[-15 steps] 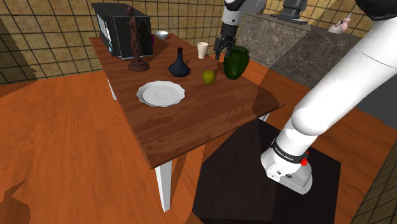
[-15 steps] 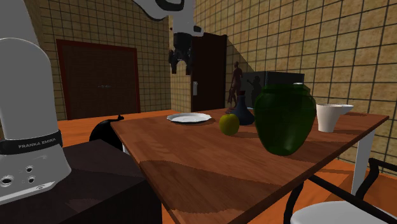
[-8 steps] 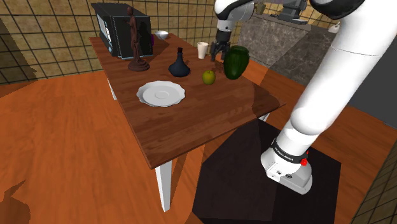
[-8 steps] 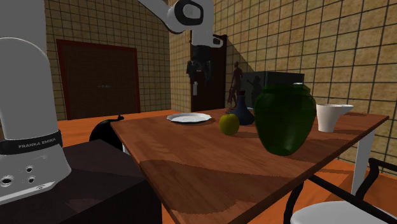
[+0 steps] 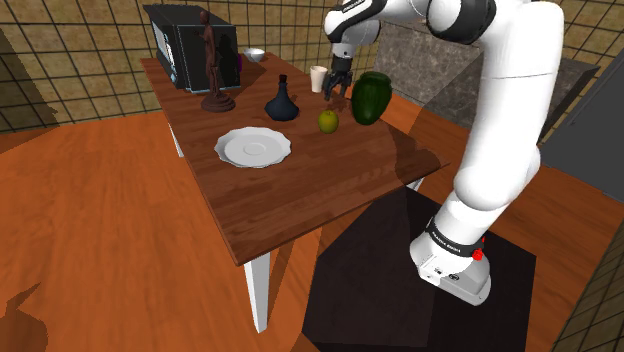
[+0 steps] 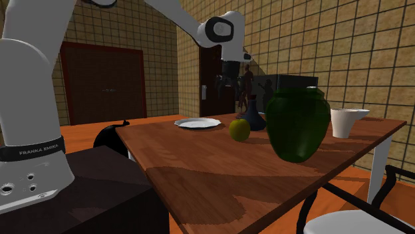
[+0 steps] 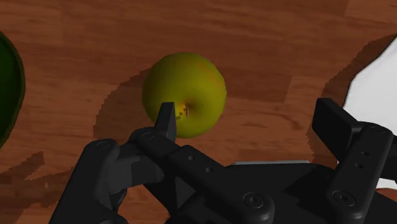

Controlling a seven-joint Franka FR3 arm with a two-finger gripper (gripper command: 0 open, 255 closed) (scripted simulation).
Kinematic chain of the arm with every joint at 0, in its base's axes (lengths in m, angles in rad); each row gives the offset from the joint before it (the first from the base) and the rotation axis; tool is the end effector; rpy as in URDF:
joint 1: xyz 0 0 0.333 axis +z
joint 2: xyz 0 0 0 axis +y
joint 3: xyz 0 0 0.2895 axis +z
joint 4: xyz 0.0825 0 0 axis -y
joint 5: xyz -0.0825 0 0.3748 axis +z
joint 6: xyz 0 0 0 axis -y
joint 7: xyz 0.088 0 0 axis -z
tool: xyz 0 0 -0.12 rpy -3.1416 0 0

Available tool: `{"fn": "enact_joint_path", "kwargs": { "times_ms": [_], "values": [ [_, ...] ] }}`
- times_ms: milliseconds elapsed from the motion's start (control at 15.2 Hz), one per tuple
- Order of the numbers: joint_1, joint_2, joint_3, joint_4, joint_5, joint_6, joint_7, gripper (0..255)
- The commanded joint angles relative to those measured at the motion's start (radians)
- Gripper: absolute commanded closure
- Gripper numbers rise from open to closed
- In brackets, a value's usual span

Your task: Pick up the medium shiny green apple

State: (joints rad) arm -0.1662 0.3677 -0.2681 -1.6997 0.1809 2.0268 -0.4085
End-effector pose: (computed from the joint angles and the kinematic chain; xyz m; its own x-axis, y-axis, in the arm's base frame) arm 0.5847 -0.2436 0.3513 0.9958 -0.0917 0.0008 -0.0915 -0.9933 -0.0703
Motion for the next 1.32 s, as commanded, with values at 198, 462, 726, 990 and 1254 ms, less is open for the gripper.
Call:
{"fn": "enact_joint_path", "kwargs": {
  "times_ms": [198,462,726,990,1254],
  "values": [
    [-0.059,0.210,0.007,0.236,0.044,-0.026,-0.030,0],
    [-0.061,0.227,0.011,0.221,0.049,0.005,-0.035,0],
    [-0.063,0.253,0.016,0.200,0.058,0.052,-0.043,0],
    [-0.063,0.254,0.017,0.202,0.058,0.051,-0.043,255],
    [-0.063,0.255,0.017,0.203,0.058,0.051,-0.042,255]
  ]
}}
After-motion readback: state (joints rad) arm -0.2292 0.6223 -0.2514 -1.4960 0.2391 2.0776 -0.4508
